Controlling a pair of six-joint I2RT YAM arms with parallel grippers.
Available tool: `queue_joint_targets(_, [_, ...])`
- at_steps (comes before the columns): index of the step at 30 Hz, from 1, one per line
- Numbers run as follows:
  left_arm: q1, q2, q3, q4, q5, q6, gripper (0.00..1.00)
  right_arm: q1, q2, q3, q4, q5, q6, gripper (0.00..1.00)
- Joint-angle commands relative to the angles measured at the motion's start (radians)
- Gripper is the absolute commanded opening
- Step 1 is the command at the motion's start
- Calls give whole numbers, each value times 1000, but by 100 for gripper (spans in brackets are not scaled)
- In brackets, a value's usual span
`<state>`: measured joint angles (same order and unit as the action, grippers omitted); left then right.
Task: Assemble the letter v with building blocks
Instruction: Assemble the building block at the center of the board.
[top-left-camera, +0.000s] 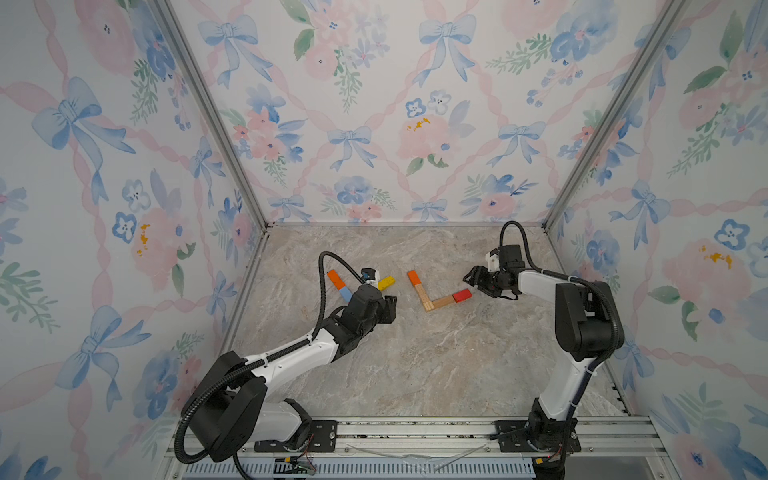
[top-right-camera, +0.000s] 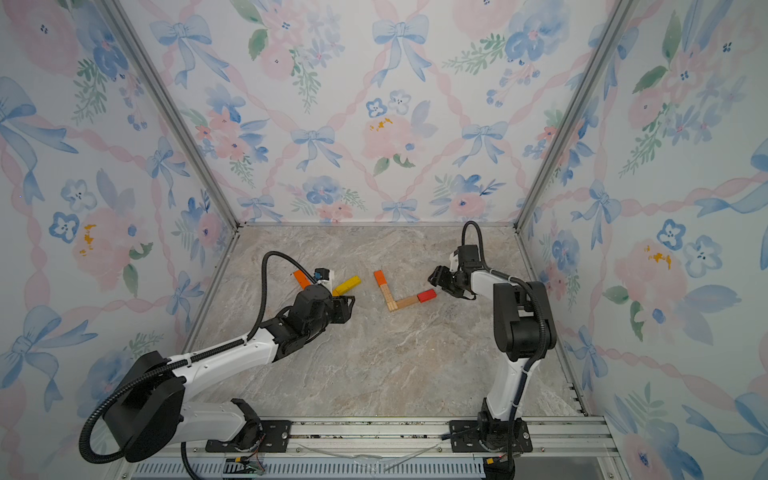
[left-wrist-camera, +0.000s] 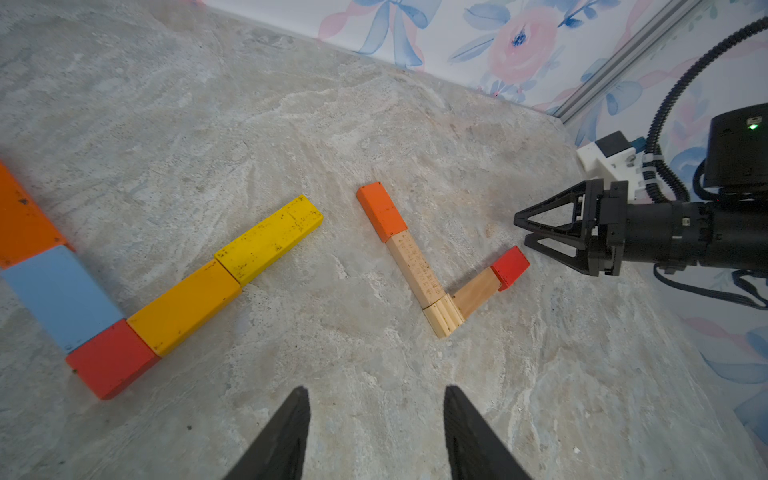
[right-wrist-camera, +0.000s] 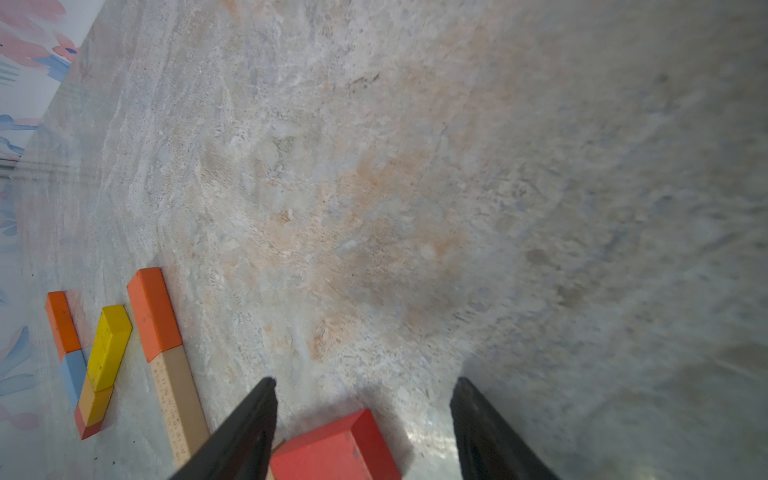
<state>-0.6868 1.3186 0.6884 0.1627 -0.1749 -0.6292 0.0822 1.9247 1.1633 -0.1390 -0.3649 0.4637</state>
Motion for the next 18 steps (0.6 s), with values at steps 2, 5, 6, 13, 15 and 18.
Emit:
queue_joint_targets(2, [0,-20,5,-2,9,-5,54,18,21,16,-6,-15,6,69])
queue_joint_targets(5, [0,-24,6,-13,7,-7,54,22,19,13,-12,-17,3,69])
queue_joint_targets(6, [-1,-26,7,-18,5,-6,54,24,18,13,-13,-17,4,69])
queue_joint_targets(13, [-1,-45,7,-39,-8,-1,54,35,-5,-30,7,-13,15,69])
queue_joint_targets(15, [-1,-48,8,-43,-10,0,54,37,-10,-41,11,-11,19,68])
queue_joint_targets(18, [-1,-51,7,-45,-9,-2,54,39,-13,-48,12,-14,18,66])
